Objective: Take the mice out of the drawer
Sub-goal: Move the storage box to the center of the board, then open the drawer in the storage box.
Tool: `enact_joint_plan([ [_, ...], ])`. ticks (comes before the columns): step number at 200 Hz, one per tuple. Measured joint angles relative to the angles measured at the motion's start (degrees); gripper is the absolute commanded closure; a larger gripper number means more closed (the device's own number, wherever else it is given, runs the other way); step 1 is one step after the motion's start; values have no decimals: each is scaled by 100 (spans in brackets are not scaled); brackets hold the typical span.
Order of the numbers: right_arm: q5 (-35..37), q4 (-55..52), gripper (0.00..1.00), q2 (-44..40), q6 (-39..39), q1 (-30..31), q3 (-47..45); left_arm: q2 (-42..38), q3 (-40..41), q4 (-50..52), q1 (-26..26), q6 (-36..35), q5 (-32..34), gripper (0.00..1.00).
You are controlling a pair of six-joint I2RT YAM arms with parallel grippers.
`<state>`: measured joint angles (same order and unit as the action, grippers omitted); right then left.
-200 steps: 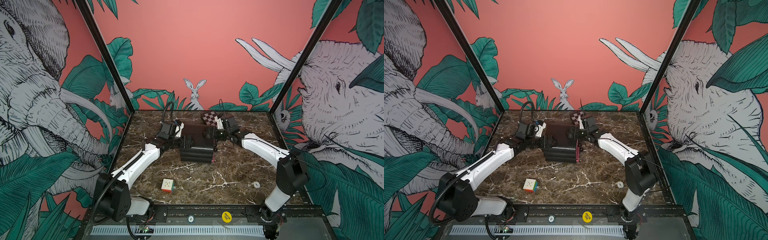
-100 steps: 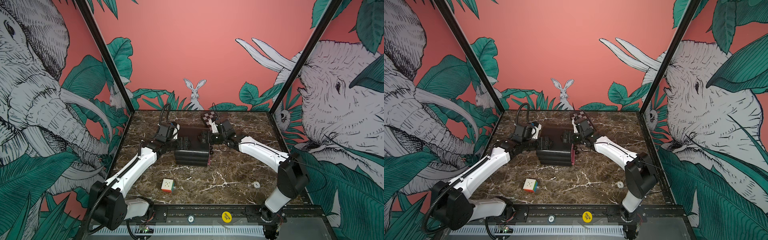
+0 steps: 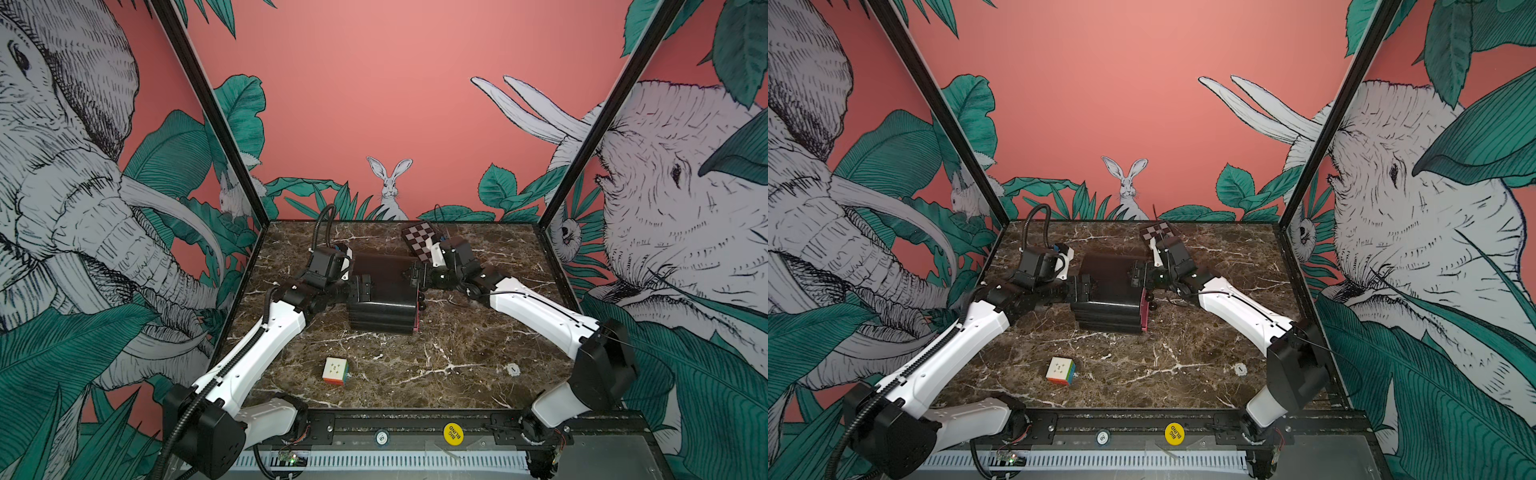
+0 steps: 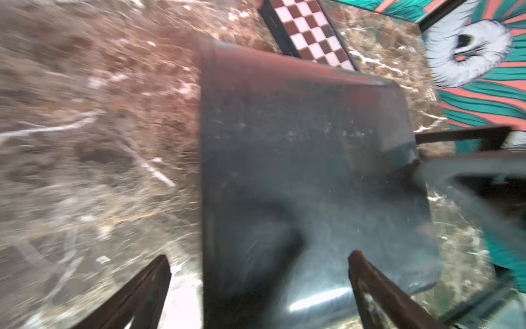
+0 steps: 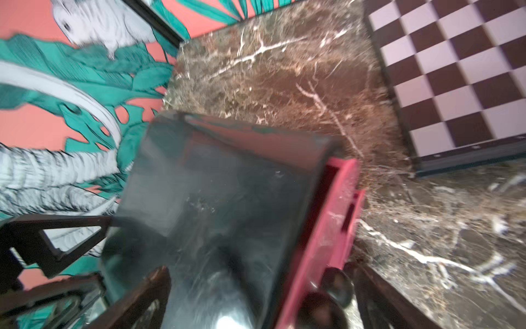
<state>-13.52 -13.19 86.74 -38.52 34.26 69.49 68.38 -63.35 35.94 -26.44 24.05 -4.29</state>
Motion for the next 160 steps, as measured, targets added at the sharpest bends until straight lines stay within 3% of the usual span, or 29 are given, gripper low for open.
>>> enact_joint_plan([
  [28, -363, 273, 1, -505, -186, -608, -295, 140, -800, 243, 35, -435, -24, 1],
  [69, -1362, 973, 2, -960, -608, -1386, -1130, 942, -2002, 225, 9, -804, -1132, 1],
  [115, -2579, 2328, 7, -581, -1394, -1606, -2144, 1893, -2041, 118, -442, -846, -2153, 1],
  [160, -3254, 2994, 19, -162, -1661, -1622, -2304, 2162, -1917, -83, -671, -796, -2441, 1],
])
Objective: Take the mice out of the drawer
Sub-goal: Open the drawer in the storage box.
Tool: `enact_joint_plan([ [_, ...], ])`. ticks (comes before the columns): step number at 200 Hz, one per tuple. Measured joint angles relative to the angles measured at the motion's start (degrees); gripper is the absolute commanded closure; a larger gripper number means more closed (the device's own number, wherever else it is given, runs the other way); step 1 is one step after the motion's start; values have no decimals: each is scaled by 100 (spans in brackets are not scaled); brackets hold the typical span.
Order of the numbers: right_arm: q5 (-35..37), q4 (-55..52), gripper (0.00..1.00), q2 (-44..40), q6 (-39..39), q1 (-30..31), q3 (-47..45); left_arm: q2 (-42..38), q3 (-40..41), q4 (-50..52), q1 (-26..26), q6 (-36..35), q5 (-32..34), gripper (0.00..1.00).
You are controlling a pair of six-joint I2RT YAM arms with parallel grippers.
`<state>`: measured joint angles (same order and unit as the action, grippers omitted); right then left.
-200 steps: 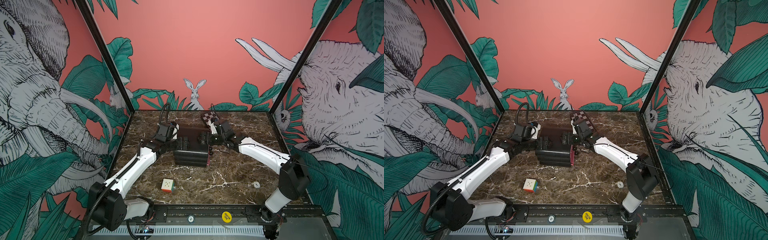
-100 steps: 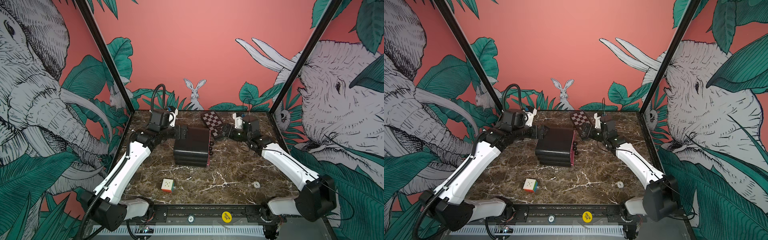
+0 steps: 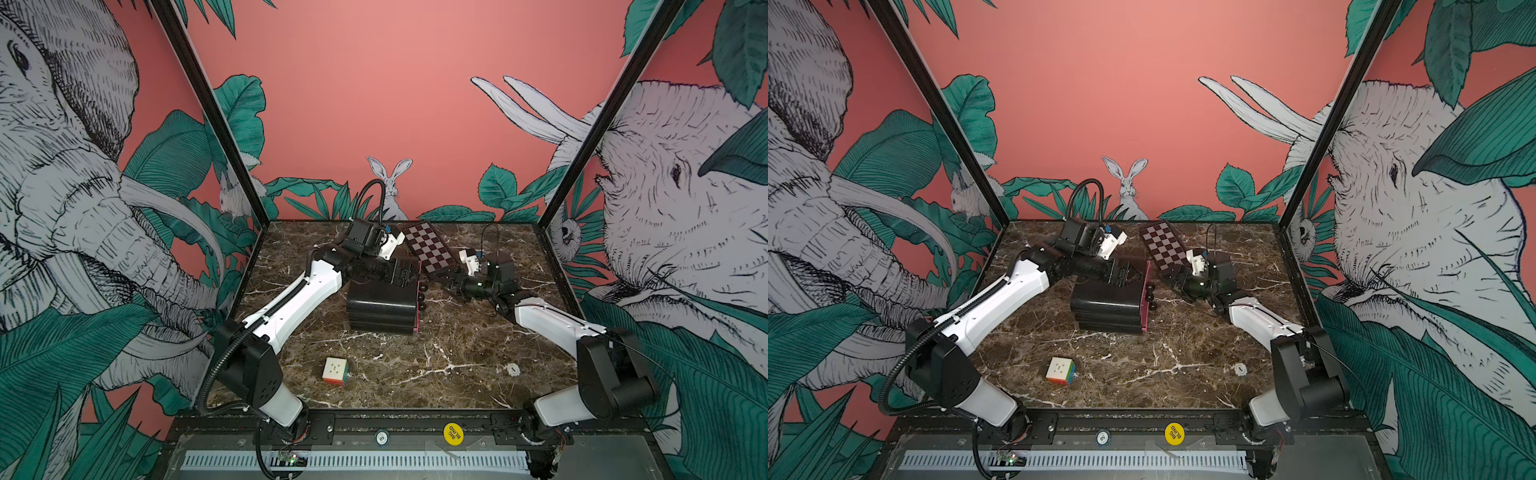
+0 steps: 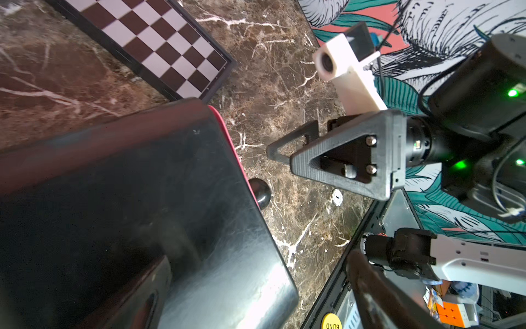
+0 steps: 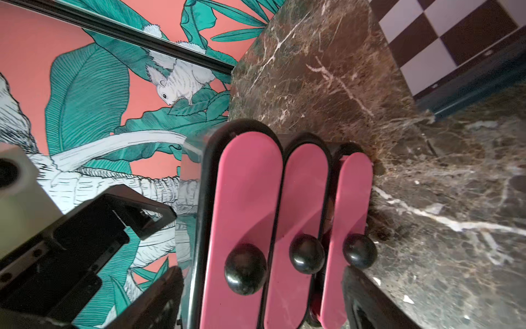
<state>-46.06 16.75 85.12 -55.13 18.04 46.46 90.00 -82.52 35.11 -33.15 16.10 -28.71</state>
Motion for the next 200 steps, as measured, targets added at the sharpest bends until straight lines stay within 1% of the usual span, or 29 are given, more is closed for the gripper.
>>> enact_joint_plan([
  [5, -52, 57, 20, 50, 9, -2, 11, 0, 42, -33, -2, 26, 0, 1],
  [18, -236, 205, 28, 219, 2, -7, 57, 0, 120, -140, -2, 81, -7, 1],
  [31, -444, 448, 31, 446, -92, -7, 101, 0, 144, -227, -2, 133, 13, 1],
  [60, -789, 951, 32, 833, -295, -7, 92, 0, 199, -382, 2, 254, 61, 1],
  [87, -1008, 1043, 37, 824, -280, -11, 61, 24, 210, -481, 2, 374, 90, 1],
  [112, -1123, 1119, 44, 824, -223, -11, -9, 55, 210, -573, 2, 446, 98, 1],
  [168, -1379, 1637, 49, 874, -483, 24, -98, 74, 210, -667, 2, 597, 144, 1],
  [200, -1478, 1770, 52, 1113, -551, 166, 2, 74, 210, -680, 2, 662, 184, 1],
])
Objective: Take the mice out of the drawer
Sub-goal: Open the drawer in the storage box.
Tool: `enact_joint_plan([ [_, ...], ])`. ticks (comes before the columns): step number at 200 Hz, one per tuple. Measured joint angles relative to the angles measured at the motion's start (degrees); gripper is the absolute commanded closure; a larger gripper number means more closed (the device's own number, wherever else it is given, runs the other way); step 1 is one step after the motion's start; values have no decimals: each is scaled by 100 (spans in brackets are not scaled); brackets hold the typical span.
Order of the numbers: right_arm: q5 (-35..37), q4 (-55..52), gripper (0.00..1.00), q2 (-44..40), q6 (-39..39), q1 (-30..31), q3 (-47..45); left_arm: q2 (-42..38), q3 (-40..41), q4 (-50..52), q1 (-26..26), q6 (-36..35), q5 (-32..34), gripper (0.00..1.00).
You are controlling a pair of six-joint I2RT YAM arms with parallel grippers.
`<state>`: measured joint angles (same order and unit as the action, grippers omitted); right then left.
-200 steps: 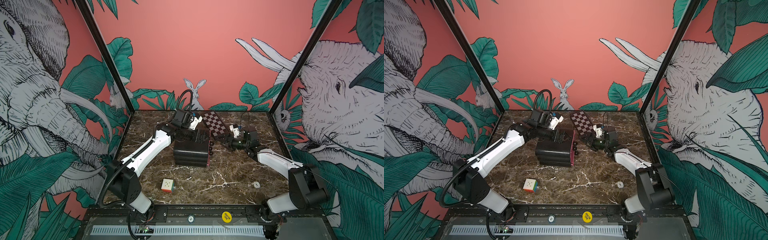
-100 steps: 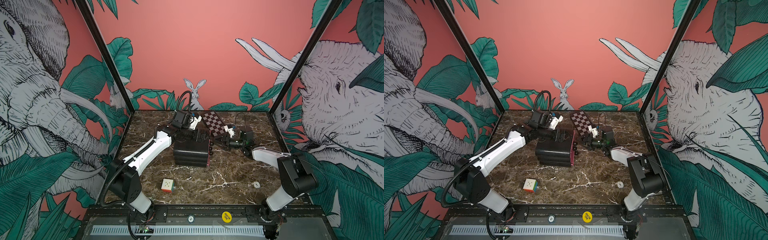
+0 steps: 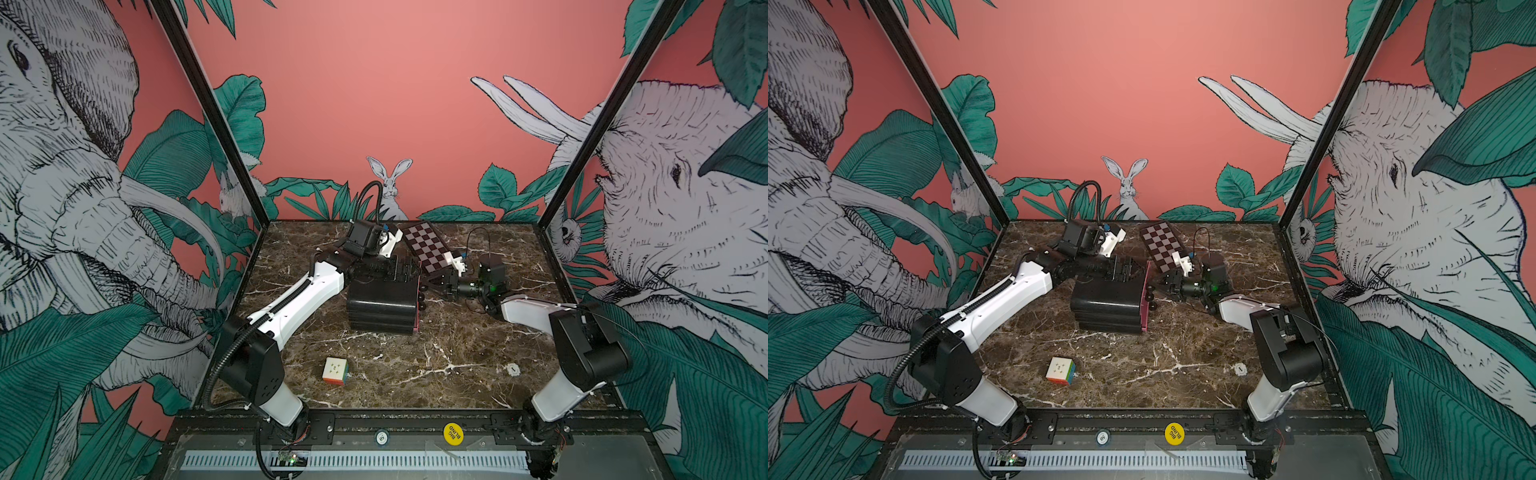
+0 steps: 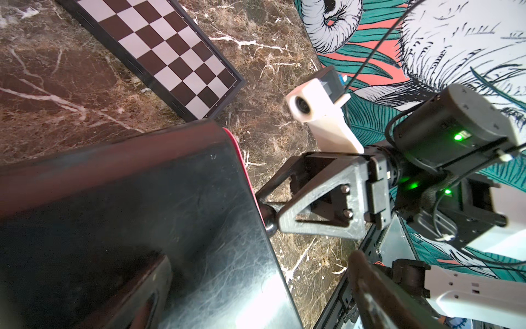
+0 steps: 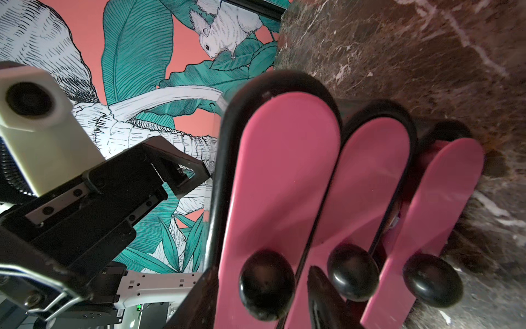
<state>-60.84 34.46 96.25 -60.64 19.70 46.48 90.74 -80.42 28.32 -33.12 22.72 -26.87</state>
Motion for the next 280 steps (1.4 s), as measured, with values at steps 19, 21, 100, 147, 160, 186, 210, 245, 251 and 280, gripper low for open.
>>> enact_joint_plan([
  [19, -35, 46, 56, 122, -31, 50, 26, 0, 0, -11, 0, 35, 33, 1],
  [21, -37, 50, 56, 133, -39, 50, 26, 0, 0, -11, 0, 39, 35, 1],
  [100, -90, 184, 69, 289, -203, 245, 210, 2, -11, -37, 0, 122, 210, 1],
  [147, 44, 531, 75, 660, -538, 675, 503, -7, -44, 50, 22, 22, 629, 1],
  [160, 68, 656, 79, 697, -662, 710, 496, -35, -46, 101, 48, 13, 774, 1],
  [186, 83, 682, 81, 699, -706, 713, 479, -142, 26, 179, 125, 17, 1036, 1],
  [210, 83, 649, 82, 680, -684, 649, 466, -278, 166, 179, 214, 20, 1165, 1],
  [245, -83, 205, 82, 323, -481, 275, 225, -345, 247, 164, 247, 17, 1241, 1],
  [251, -109, 46, 82, 245, -400, 184, 201, -348, 256, 149, 247, 15, 1255, 1],
  [280, -256, -654, 82, -2, 33, -238, 190, -348, 291, 59, 247, 17, 1276, 1],
])
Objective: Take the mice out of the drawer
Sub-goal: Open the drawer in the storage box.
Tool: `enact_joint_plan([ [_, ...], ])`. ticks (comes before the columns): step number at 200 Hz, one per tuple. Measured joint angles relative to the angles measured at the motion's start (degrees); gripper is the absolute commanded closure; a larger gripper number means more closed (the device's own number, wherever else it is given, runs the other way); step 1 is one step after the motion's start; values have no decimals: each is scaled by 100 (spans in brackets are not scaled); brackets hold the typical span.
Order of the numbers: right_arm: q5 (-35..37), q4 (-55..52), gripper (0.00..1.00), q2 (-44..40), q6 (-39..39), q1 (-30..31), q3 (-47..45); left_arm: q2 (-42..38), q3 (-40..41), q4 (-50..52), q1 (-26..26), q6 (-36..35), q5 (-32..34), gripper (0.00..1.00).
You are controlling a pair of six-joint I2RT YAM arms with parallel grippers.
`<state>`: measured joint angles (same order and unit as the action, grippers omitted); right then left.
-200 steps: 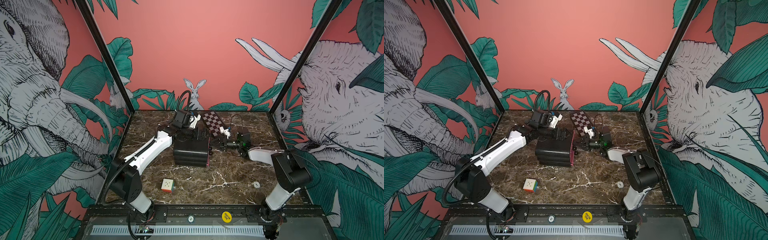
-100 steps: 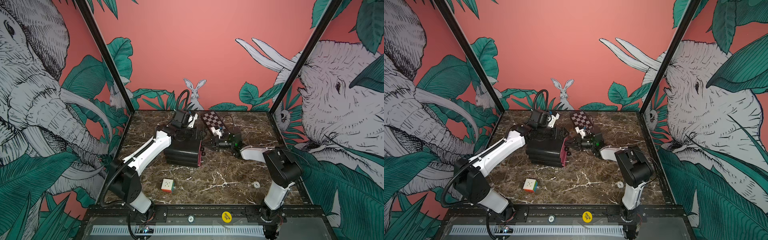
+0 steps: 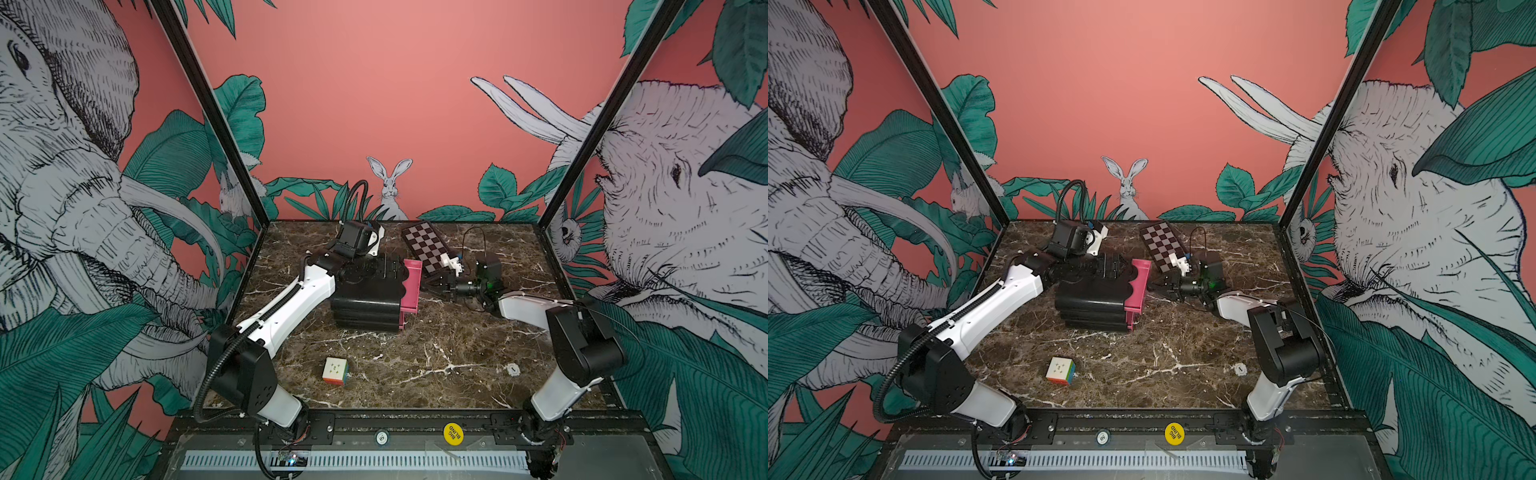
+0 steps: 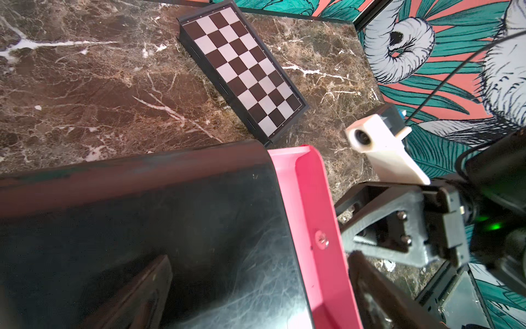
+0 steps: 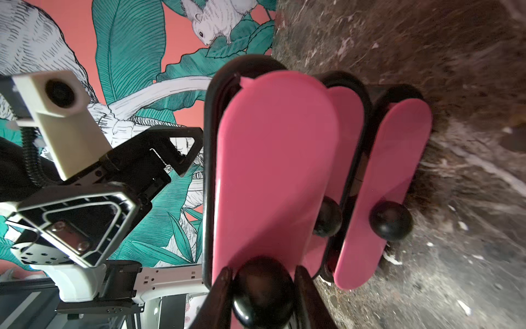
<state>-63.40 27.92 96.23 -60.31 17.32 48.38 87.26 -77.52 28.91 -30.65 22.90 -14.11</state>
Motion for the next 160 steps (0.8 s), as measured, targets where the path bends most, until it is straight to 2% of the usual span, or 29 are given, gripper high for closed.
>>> enact_joint_plan([
  [81, -407, -765, 83, -302, 651, -584, -240, 4, 7, -17, 7, -4, -81, 1],
  [160, -247, -1207, 84, -81, 1038, -968, -262, 160, -129, -20, 24, -133, -205, 1],
])
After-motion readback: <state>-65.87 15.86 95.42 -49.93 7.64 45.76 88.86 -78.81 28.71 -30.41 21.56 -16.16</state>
